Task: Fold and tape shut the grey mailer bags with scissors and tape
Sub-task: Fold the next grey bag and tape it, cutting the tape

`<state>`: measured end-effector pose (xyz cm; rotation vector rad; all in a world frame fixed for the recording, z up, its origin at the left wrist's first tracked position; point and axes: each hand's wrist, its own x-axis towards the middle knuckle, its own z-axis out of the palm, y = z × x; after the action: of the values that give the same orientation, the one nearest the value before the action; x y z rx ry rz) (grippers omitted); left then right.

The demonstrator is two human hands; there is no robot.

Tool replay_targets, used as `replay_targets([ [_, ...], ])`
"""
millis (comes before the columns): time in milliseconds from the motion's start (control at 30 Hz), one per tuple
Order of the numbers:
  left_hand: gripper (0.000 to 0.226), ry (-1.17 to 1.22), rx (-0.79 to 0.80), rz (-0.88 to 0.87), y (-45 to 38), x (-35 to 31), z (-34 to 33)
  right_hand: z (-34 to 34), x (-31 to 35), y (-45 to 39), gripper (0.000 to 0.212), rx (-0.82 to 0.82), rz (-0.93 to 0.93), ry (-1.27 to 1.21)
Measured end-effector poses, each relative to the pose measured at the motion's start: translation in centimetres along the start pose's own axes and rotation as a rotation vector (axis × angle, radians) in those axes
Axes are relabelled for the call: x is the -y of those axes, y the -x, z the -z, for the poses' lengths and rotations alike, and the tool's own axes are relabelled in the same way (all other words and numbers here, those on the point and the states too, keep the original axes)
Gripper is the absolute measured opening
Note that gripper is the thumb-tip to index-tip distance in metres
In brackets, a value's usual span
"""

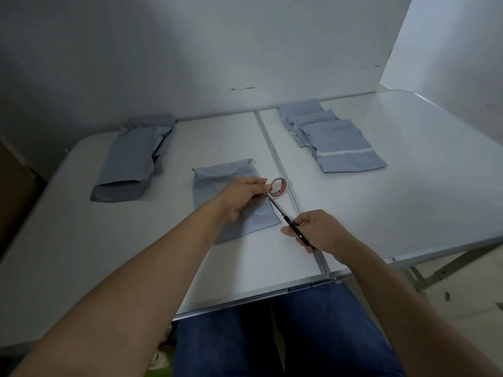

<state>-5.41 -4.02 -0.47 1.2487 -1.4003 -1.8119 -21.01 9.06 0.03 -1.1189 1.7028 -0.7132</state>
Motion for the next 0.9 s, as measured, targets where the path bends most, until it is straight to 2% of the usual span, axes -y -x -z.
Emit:
replay_targets([
  [167,0.008,0.027,-0.019,-0.008,0.1,0.1,0.0,0.0,0.1,0.2,0.023,0.009,-0.009,-0.011],
  [300,0.016,0.1,-0.026,-0.01,0.2,-0.1,0.1,-0.1,0.5,0.4,0.033,0.026,-0.028,-0.045],
  [367,0.013,0.156,-0.036,-0.023,0.3,-0.2,0.2,-0.1,0.5,0.3,0.039,0.019,-0.038,-0.06],
  [467,0.016,0.2,-0.1,-0.058,0.1,-0.4,0.7,0.2,0.2,0.2,0.04,-0.002,-0.056,-0.081],
  [533,0.02,0.199,-0.147,-0.091,0.0,-0.6,1.1,0.8,0.0,0.2,0.037,-0.045,-0.049,-0.07],
  [600,0.019,0.16,-0.177,-0.119,-0.2,-0.9,1.3,1.7,-0.3,-0.2,0.033,-0.144,-0.023,0.048],
  [733,0.026,-0.06,-0.197,-0.21,-0.2,-1.6,0.1,3.9,-1.2,-1.8,0.03,-0.323,-0.036,0.387],
  [900,0.017,-0.71,-0.132,-0.494,-0.6,-1.4,-3.1,6.2,-1.8,-2.4,0.038,-0.543,-0.072,0.604],
])
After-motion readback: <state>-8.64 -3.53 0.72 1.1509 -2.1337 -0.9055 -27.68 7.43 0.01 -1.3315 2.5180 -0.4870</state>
